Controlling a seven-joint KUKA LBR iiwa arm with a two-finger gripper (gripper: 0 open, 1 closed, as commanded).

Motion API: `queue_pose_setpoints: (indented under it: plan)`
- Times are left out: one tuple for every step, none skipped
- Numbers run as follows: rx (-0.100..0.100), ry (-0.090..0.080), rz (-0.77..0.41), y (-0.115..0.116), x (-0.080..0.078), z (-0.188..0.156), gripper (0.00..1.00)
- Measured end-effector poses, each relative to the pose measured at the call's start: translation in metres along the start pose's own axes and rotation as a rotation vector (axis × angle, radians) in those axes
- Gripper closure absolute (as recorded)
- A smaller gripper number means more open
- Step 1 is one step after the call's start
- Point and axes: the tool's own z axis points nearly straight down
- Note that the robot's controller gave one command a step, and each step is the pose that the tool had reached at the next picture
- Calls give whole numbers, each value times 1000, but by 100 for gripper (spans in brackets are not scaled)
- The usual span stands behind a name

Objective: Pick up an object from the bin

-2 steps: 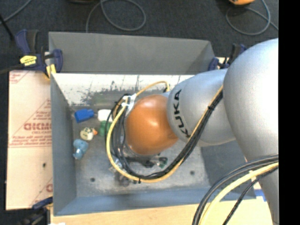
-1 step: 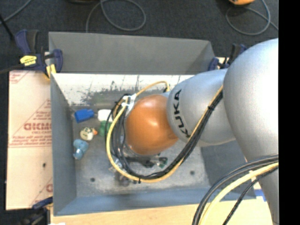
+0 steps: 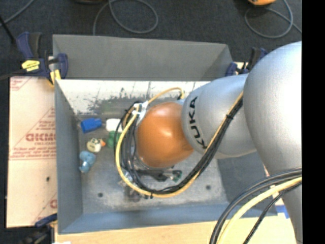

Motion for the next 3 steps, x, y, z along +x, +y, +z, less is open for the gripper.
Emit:
queue_pose_setpoints:
  plan:
    - [1, -2, 2, -1, 0, -6, 100]
    - [-1, 2, 3, 0, 0, -13, 100]
    - [-1, 1, 3, 0, 0, -27, 100]
